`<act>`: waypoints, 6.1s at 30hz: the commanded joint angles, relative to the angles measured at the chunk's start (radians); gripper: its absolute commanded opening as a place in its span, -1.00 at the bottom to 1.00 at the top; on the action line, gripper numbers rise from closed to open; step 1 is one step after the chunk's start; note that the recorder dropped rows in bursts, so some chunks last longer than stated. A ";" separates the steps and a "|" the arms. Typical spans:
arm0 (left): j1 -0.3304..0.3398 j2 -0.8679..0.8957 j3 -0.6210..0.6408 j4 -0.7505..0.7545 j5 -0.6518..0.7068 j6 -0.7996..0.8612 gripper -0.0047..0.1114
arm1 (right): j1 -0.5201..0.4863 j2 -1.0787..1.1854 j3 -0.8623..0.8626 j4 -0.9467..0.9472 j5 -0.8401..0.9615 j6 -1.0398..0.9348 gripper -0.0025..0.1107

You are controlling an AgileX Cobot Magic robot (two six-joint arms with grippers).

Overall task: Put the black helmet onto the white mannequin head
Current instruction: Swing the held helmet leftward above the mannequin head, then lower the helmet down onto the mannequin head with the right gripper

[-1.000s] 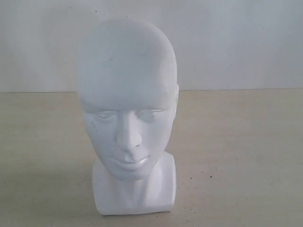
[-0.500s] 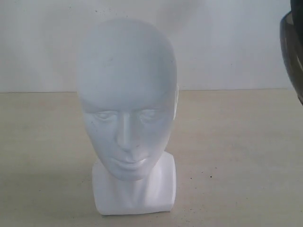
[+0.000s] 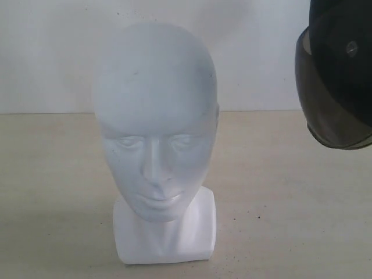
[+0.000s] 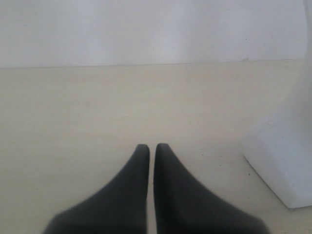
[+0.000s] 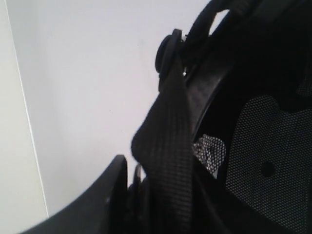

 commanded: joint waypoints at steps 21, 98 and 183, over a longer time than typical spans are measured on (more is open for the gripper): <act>0.003 -0.003 0.003 -0.011 -0.002 0.003 -0.84 | -0.002 0.037 -0.148 -0.204 -0.145 0.279 -0.96; 0.003 -0.003 0.003 -0.011 -0.002 0.003 -0.84 | -0.002 0.108 -0.461 -0.186 -0.145 1.345 -0.96; 0.003 -0.003 0.003 -0.011 -0.002 0.003 -0.84 | 0.376 0.565 -0.572 -0.146 -0.145 0.894 -0.96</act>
